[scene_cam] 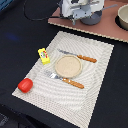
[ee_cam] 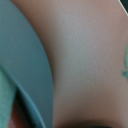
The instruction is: Interact with the objects in diverse but meaningful ways.
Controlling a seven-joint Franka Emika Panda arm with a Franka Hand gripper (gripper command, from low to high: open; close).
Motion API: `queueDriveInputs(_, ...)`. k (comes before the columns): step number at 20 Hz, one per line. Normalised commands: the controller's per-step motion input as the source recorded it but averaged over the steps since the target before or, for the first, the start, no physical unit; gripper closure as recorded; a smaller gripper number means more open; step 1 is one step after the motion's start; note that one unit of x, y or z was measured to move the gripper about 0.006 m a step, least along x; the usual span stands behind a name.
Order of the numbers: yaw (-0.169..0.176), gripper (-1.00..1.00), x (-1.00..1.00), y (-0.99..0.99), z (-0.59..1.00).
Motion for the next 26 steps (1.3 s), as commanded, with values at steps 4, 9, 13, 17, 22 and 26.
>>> queueDriveInputs(4, -0.01, 1.0, 0.14, 0.08, -0.16)
queueDriveInputs(9, -0.011, 1.0, 0.15, 0.12, -0.15)
queueDriveInputs(13, -0.01, 1.0, 0.12, 0.13, -0.14)
queueDriveInputs(17, -0.001, 1.0, 0.08, 0.21, 0.23)
queueDriveInputs(22, -0.021, 1.0, -0.17, 0.14, 1.0)
queueDriveInputs(26, -0.039, 1.0, -0.16, 0.12, 1.0)
